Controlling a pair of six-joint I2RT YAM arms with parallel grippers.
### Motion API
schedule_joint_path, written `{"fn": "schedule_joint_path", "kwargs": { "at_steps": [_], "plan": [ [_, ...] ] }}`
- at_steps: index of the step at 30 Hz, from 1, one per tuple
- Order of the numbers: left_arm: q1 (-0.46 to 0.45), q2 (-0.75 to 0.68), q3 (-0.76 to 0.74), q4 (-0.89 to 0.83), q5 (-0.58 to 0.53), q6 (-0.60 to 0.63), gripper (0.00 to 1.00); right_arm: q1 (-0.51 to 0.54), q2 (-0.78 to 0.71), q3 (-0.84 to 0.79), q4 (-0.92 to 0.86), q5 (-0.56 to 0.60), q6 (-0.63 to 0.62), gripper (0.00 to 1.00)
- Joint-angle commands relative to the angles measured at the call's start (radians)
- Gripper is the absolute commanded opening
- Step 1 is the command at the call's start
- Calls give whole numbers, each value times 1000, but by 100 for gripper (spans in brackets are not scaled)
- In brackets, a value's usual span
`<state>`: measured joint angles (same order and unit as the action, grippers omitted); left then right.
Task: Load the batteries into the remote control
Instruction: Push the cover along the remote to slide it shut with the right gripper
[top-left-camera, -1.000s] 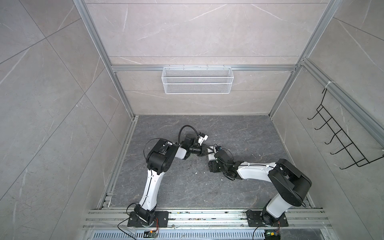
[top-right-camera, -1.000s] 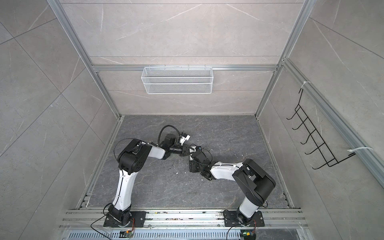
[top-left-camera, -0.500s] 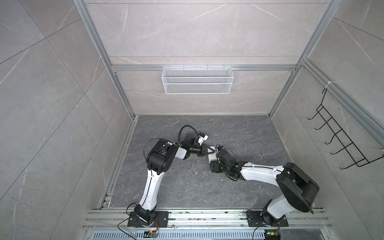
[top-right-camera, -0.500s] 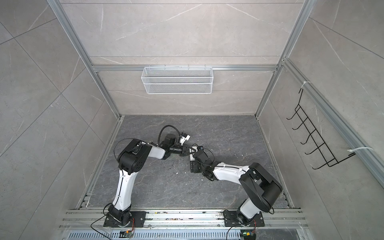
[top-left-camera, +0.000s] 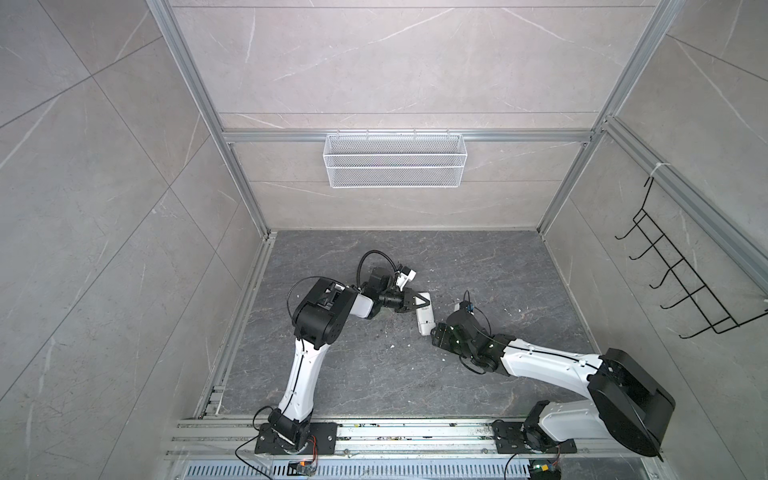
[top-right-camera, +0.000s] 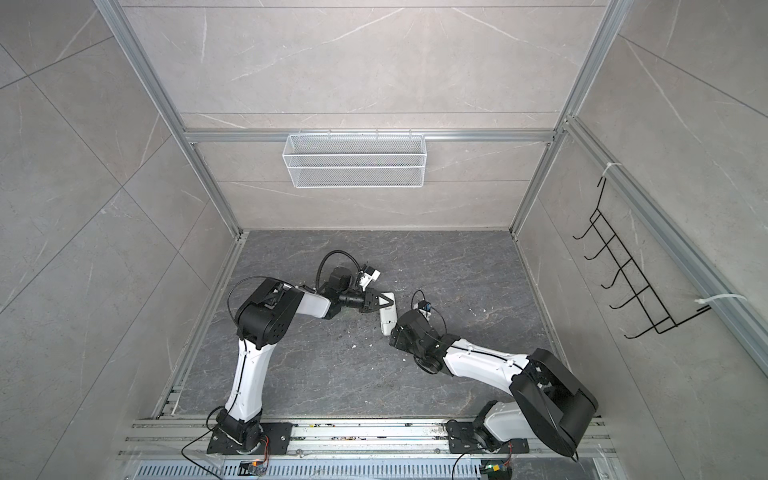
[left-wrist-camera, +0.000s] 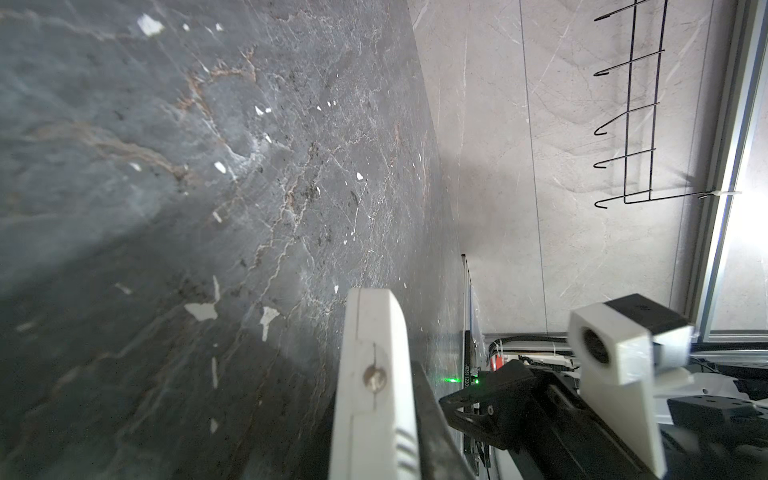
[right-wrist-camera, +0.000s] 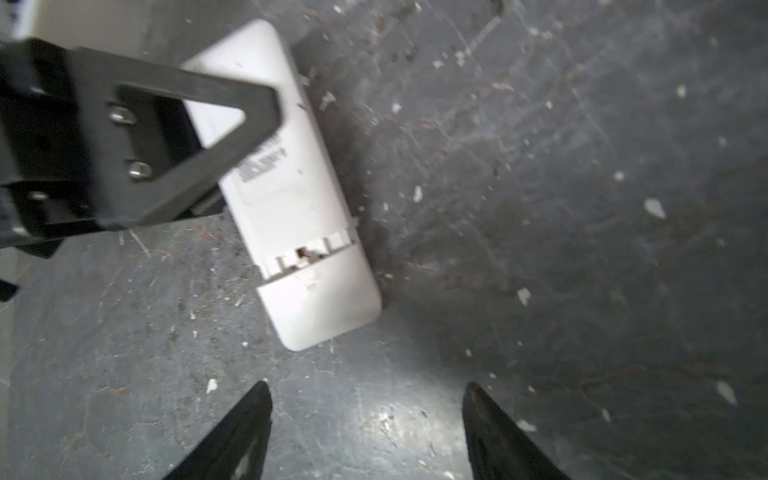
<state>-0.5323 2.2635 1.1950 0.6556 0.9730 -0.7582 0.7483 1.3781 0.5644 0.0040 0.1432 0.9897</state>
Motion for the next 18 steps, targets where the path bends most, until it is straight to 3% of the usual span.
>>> {"fn": "schedule_joint_path", "kwargs": {
  "at_steps": [1,10,18],
  "plan": [
    [-12,2,0,-65,-39,60,0,8,37,-2,77,24,152,70],
    [-12,2,0,-65,-37,56,0,18,110,8,126,53,220,61],
    [-11,5,3,-65,-31,54,0,33,138,35,123,77,214,59]
  ]
}}
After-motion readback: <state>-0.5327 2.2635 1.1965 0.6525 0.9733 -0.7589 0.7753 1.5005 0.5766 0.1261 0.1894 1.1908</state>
